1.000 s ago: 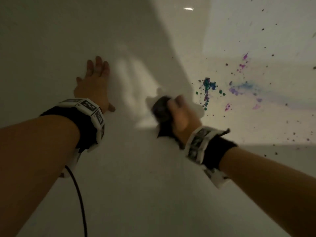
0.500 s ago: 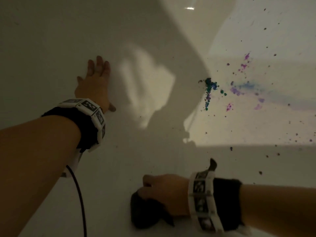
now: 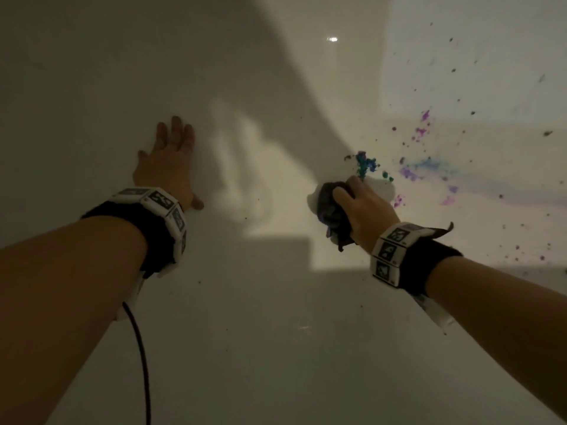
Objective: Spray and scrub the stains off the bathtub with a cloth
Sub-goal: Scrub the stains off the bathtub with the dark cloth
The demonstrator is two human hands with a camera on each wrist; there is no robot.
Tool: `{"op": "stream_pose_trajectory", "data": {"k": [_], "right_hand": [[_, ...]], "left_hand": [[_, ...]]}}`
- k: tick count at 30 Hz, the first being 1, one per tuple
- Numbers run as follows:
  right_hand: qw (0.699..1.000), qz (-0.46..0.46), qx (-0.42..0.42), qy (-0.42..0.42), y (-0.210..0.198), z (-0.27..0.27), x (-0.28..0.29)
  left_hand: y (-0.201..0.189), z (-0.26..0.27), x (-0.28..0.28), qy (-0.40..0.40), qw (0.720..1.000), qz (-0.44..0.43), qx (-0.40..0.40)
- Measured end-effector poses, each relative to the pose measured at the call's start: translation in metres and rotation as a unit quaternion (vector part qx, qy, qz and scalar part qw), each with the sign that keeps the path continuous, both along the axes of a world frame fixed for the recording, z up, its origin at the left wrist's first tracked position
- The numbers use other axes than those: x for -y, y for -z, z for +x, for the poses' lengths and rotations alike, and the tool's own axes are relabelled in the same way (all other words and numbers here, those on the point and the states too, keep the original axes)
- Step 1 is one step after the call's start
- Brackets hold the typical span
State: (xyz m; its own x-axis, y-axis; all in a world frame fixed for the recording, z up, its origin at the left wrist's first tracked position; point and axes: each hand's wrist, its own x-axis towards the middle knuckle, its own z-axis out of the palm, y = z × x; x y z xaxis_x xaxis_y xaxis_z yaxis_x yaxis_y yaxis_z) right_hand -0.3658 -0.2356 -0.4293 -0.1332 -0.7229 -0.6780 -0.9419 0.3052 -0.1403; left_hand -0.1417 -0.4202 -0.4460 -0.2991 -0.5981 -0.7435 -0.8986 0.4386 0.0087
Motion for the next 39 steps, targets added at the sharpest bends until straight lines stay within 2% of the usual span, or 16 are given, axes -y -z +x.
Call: {"op": "stream_pose_trajectory", "data": {"k": [3,5,9,13,15,18,20,21,23,27,29,32,34,36,39], "right_hand": [[0.997,0.069,-0.016,-0.001,-0.017,0.009,0.021],[0.997,0.071,-0.003,0.027,-0.039,0.014,0.036],[0.998,0.000,0.046,0.050,-0.100,0.033,0.051],[0.994,-0.064,0.073,0.058,-0.171,0.051,0.049],[0.990,-0.087,0.094,0.066,-0.205,0.058,0.043],[0.979,-0.121,0.141,0.083,-0.253,0.066,0.025],[0.974,-0.140,0.164,0.074,-0.280,0.071,0.009],[0.972,-0.147,0.172,0.066,-0.290,0.073,0.001],[0.970,-0.157,0.179,0.049,-0.308,0.075,-0.014],[0.969,-0.174,0.174,0.012,-0.325,0.075,-0.029],[0.969,-0.177,0.172,0.014,-0.328,0.074,-0.033],[0.971,-0.183,0.154,0.011,-0.329,0.074,-0.041],[0.976,-0.164,0.147,0.007,-0.329,0.078,-0.051],[0.982,-0.137,0.129,-0.009,-0.328,0.085,-0.064],[0.984,-0.125,0.126,-0.007,-0.328,0.091,-0.083]], "left_hand": [[-0.023,-0.011,0.004,0.030,0.998,0.015,0.056],[-0.051,-0.019,0.008,0.039,0.997,0.043,0.059],[-0.124,-0.021,-0.009,-0.044,0.995,0.068,-0.051],[-0.197,-0.023,-0.049,-0.162,0.976,0.071,-0.128],[-0.225,-0.023,-0.066,-0.282,0.939,0.095,-0.172],[-0.260,-0.018,-0.092,-0.442,0.853,0.156,-0.229],[-0.286,-0.015,-0.109,-0.516,0.796,0.199,-0.247],[-0.297,-0.014,-0.117,-0.528,0.784,0.212,-0.249],[-0.316,-0.013,-0.129,-0.525,0.780,0.214,-0.265],[-0.344,-0.018,-0.142,-0.491,0.795,0.158,-0.318],[-0.353,-0.022,-0.146,-0.453,0.813,0.117,-0.345],[-0.358,-0.023,-0.151,-0.378,0.856,0.037,-0.351],[-0.361,-0.019,-0.158,-0.353,0.869,-0.003,-0.348],[-0.361,-0.016,-0.163,-0.363,0.856,-0.005,-0.367],[-0.363,-0.016,-0.170,-0.415,0.818,0.039,-0.397]]}}
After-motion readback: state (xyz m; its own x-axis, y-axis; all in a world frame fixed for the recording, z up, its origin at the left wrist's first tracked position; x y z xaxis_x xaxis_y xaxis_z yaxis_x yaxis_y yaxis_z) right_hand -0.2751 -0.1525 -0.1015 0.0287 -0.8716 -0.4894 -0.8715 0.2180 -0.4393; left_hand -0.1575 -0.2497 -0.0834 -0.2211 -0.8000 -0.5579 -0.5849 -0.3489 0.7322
